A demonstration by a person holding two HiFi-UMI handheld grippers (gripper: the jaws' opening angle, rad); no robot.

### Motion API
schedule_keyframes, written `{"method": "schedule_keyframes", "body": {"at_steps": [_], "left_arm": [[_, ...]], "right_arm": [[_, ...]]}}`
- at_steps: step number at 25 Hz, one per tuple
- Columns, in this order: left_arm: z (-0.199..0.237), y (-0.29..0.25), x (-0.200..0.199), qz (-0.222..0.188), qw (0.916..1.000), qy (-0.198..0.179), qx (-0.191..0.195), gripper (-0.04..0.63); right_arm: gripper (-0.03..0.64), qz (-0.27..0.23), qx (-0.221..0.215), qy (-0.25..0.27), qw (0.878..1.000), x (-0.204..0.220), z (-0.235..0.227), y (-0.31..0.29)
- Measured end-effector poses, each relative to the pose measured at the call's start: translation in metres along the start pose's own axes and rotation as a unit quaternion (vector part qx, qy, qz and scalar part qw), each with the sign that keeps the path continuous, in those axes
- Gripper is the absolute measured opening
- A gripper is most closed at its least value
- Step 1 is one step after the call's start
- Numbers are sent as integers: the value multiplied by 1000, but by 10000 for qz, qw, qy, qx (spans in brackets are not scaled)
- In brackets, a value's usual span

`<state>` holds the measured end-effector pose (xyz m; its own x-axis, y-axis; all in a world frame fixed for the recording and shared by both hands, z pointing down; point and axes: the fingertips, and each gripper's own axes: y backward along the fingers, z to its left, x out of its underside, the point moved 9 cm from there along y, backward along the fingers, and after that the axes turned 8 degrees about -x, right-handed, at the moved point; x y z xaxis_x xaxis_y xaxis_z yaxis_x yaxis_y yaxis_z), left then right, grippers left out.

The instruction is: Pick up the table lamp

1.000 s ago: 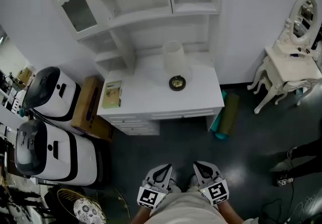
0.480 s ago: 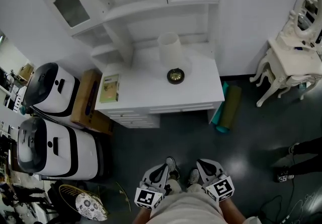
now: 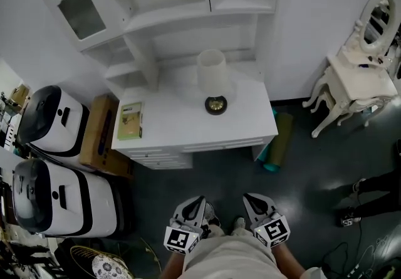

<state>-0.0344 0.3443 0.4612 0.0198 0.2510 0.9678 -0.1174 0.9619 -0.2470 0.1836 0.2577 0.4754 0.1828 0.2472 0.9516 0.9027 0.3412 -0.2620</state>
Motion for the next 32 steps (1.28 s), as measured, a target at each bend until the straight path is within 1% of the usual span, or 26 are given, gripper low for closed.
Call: {"method": "schedule_keyframes", "body": {"at_steps": [3,5,9,15,19,22,24,26,29,32], "left_arm": [[25,-14,-11,-158,9997,-20,181,9],[40,-23,-14,-183,9995,-8,265,9],[65,-36,-18,-233,9985,82,487,9],[98,-45,-10,-143,9960,107,871,9],[121,-53,-5,-13,9961,83,882,9],[130,-65,-3,11,9955,165,931,9],[131,-75,-6,-1,9950,235,975,9],[131,-84,-8,3,9952,216,952,9],[132,-96,-10,18,9964,170,831,9],[128,-111,-20,33,9975,144,692,9]], "right_arm": [[12,-128,215,-12,9997,-14,0,-23],[12,-98,423,36,9991,-21,-2,-38],[12,-21,776,-105,9969,-31,-8,-64],[12,138,1138,45,9934,-37,-2,-95],[12,230,1155,2,9930,-35,4,-108],[12,313,1154,-37,9928,-34,-1,-112],[12,324,1139,-96,9929,-34,-9,-114],[12,317,1117,-118,9932,-33,-19,-120],[12,316,1075,-74,9937,-38,-39,-132],[12,196,975,24,9950,-50,-65,-140]]}}
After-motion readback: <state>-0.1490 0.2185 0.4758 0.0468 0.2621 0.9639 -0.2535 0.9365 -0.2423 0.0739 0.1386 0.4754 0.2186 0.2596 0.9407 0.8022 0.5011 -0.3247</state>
